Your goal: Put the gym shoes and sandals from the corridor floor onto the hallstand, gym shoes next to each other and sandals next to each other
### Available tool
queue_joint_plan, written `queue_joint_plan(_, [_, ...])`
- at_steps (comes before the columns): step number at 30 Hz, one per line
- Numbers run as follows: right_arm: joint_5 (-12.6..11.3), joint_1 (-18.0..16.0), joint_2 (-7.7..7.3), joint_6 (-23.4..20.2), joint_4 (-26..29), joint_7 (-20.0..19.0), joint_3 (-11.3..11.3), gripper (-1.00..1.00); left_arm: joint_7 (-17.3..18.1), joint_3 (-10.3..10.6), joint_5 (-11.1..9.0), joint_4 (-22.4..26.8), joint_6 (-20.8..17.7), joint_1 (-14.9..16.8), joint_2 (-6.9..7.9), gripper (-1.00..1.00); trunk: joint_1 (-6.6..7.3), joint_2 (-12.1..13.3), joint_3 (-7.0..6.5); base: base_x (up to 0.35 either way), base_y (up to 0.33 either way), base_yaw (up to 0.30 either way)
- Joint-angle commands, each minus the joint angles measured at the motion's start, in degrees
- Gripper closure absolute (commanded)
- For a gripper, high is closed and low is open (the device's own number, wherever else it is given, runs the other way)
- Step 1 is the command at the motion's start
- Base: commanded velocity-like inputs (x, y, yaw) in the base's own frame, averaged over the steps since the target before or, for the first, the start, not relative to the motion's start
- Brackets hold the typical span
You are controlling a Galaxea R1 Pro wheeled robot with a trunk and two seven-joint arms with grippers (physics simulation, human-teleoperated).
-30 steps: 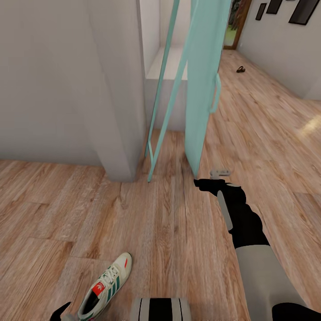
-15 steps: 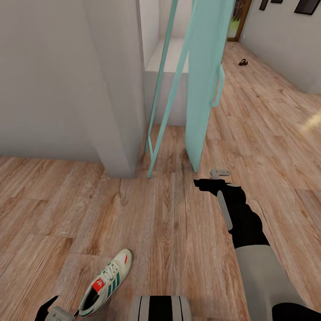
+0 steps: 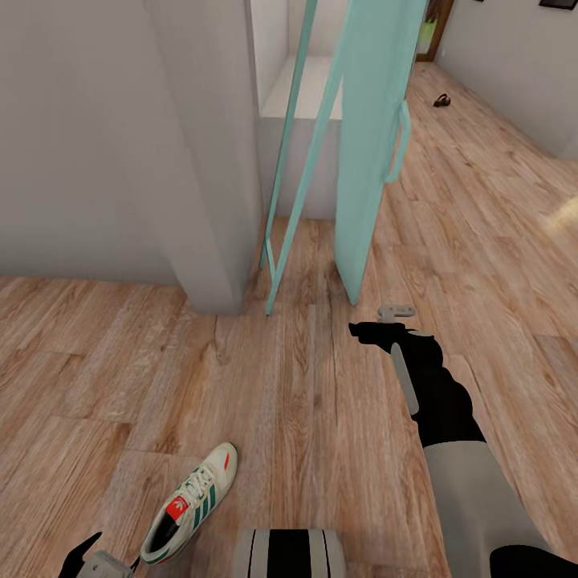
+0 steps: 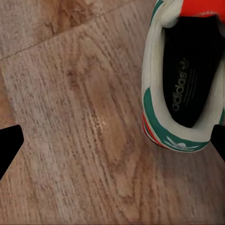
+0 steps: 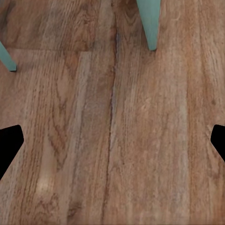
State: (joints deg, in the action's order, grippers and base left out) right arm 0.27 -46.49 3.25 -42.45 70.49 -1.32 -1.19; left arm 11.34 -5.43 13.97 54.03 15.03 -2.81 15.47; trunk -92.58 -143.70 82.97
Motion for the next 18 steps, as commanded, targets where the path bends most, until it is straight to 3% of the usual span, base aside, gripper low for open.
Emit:
queue_joint_plan(1, [0.00, 0.00, 0.00, 0.00, 0.00, 0.00, 0.01, -1.00, 0.00, 0.03, 0.00, 0.01, 0.00, 0.00, 0.00, -1.00, 0.00, 0.00, 0.01, 0.000, 0.000, 0.000])
queue_joint_plan(8, [-0.01, 0.00, 0.00, 0.00, 0.00, 0.00, 0.01, -1.00, 0.00, 0.37, 0.00, 0.00, 0.00, 0.00, -0.04, -1.00, 0.00, 0.00, 0.01, 0.000, 0.000, 0.000])
queue_joint_plan(18, [0.00, 0.00, 0.00, 0.00, 0.00, 0.00, 0.02, -1.00, 0.00, 0.43, 0.00, 0.02, 0.00, 0.02, -0.05, -1.00, -0.26, -0.14, 2.22, 0.000, 0.000, 0.000])
